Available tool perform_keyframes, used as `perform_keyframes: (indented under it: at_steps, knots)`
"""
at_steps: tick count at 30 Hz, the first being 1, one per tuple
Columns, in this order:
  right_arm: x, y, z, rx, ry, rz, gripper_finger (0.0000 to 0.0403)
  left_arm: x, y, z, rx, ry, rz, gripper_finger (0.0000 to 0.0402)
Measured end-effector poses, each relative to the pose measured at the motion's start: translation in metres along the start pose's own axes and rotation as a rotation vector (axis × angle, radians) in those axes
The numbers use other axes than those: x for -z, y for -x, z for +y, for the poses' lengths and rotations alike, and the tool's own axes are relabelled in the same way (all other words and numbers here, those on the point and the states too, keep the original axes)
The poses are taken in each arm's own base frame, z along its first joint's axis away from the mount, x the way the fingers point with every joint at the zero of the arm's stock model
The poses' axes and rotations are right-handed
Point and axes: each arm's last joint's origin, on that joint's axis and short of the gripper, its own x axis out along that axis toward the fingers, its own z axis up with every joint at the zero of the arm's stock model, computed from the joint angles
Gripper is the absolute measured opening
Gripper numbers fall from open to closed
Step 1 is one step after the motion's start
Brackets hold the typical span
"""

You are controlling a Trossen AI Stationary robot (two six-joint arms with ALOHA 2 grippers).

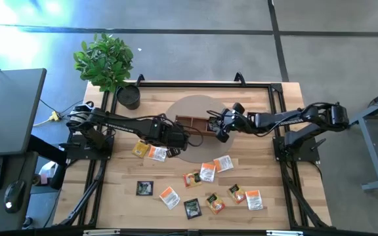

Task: Pick & Place Tea
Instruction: Put the purple tea bag into the right section of the wooden organizer

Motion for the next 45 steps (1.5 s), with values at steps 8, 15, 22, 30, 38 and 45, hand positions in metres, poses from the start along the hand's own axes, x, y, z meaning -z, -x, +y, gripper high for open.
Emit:
perform_keyframes:
  at_steps: [8, 15, 22, 30, 38, 45]
  knots:
    - [-0.014, 0.028, -0.007, -0.065, 0.008, -0.097, 0.0166, 0.011, 0.006, -0.001, -0.026, 0.012, 0.065, 0.0]
    - [-0.023, 0.041, -0.009, -0.125, -0.027, -0.176, 0.0171, 0.048, 0.044, 0.003, -0.065, 0.019, 0.184, 0.0]
    - [-0.023, 0.038, -0.006, -0.182, 0.143, -0.187, 0.0154, 0.086, 0.082, -0.019, 0.155, -0.148, 0.27, 0.0]
    - [-0.027, 0.041, 0.0, -0.283, 0.053, -0.22, 0.0127, 0.121, 0.07, -0.057, 0.364, -0.065, 0.339, 0.0014]
    - [-0.024, 0.042, 0.02, -0.347, 0.09, -0.233, 0.0117, 0.147, 0.022, -0.084, 0.577, 0.134, 0.537, 0.0111]
    - [-0.027, 0.051, 0.034, -0.41, 0.083, -0.308, 0.0118, 0.185, -0.02, -0.068, 0.386, 0.195, 0.674, 0.0173]
